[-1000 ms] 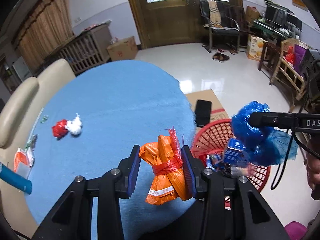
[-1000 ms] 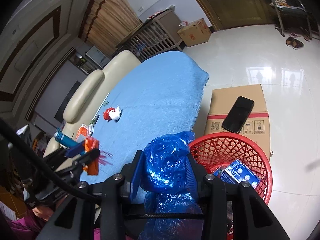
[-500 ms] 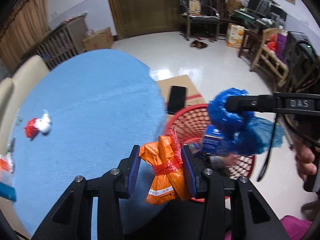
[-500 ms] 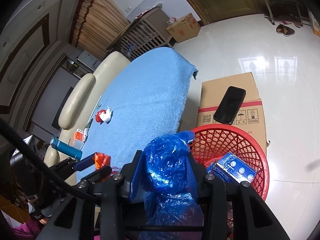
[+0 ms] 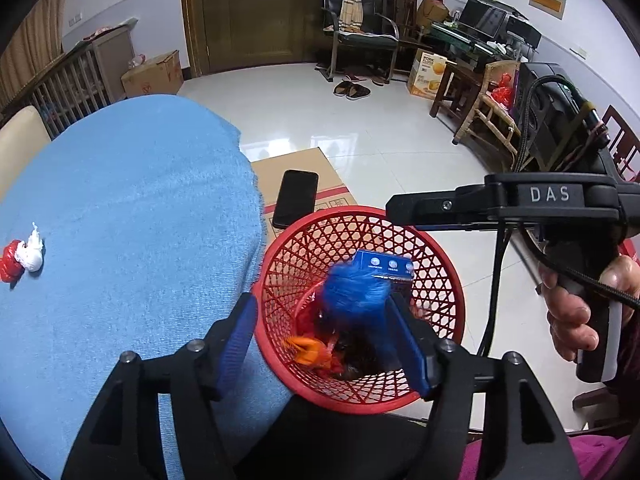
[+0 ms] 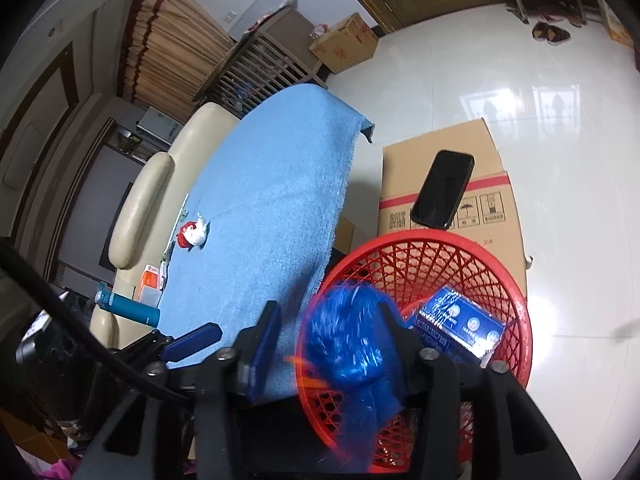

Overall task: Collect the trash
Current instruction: 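Open both tools to drop the blue and orange bags into the basket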

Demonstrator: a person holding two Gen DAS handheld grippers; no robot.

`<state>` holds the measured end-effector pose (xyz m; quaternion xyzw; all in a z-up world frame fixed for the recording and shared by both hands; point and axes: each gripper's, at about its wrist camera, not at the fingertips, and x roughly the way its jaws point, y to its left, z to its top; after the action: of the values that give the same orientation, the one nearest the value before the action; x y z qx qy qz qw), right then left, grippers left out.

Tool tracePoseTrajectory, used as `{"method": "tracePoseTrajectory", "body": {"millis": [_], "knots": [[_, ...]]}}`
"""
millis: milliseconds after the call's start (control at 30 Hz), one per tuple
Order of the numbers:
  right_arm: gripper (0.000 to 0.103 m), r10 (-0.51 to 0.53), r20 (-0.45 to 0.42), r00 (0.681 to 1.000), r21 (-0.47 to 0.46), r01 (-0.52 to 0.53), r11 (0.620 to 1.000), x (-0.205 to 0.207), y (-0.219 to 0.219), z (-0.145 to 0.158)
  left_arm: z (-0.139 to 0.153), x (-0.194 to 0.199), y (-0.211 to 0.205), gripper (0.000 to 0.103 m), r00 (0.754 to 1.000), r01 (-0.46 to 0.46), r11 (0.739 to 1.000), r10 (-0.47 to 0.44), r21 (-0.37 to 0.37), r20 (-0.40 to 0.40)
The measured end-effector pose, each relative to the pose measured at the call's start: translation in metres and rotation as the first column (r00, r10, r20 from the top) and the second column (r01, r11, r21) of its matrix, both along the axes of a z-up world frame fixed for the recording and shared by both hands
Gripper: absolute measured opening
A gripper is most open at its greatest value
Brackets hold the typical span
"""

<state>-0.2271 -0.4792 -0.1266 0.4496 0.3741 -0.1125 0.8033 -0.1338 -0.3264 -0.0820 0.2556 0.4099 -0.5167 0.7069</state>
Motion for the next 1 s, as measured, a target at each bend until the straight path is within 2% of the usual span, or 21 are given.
{"method": "tracePoseTrajectory", "body": {"millis": [233,400,633,1000], "knots": [[0.06,-0.002,0.018,1.0,-0.011,0.002,1.0,0.0,0.002,0.005,0.009,0.005,0.011,0.067,0.99,-0.062,0.998,0.06,0.011,0.125],[0.06,0.007,0.029,1.0,-0.023,-0.006,1.0,0.005,0.007,0.011,0.017,0.008,0.029,0.067,0.96,-0.125,0.992,0.113,0.03,0.257],[0.06,0.029,0.054,0.998,-0.051,-0.027,0.998,0.019,0.021,0.025,0.033,0.028,0.058,0.067,0.922,-0.236,0.972,0.225,-0.004,0.315],[0.06,0.092,0.079,0.993,-0.123,-0.081,0.989,0.045,0.054,0.046,0.056,0.054,0.108,0.068,0.85,-0.389,0.917,0.394,-0.089,0.349]]}}
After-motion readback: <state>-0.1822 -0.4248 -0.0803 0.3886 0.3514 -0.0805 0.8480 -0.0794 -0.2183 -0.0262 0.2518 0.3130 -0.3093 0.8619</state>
